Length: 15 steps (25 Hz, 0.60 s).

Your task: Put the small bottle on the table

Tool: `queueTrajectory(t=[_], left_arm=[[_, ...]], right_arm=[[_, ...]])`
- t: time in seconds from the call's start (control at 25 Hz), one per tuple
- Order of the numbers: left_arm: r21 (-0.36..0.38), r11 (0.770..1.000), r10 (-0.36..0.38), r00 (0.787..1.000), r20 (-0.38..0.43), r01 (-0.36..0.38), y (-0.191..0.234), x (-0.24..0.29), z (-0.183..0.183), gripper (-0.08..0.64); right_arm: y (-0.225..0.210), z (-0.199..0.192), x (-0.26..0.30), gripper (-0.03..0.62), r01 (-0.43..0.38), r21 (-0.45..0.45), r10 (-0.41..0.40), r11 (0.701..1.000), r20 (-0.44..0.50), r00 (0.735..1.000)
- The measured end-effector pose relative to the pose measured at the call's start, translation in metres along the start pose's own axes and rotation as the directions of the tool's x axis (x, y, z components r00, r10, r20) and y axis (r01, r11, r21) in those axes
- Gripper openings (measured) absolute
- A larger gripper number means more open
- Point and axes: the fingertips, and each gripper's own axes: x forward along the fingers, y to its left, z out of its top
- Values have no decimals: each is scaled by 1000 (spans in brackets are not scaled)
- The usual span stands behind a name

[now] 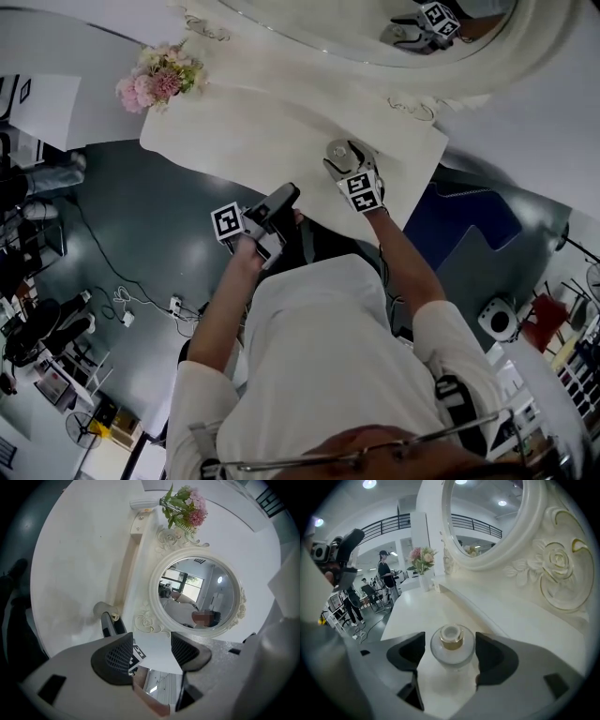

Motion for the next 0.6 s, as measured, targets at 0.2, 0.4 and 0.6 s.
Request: queueTrajectory(t=[0.2,0.4,0.6], left_arm=[[7,1000,-24,1000,-16,24,-10,6,-11,255],[68,997,-20,997,-78,26,-19,16,-28,252],[85,996,-28,990,-137,40,-35,13,-37,225]], right_arm=[[14,37,-47,327,-29,10,28,1000,86,996],[22,67,-94,289,-30,22,26,999,170,985],[36,81,-131,224,5,57,-15,998,172,985]])
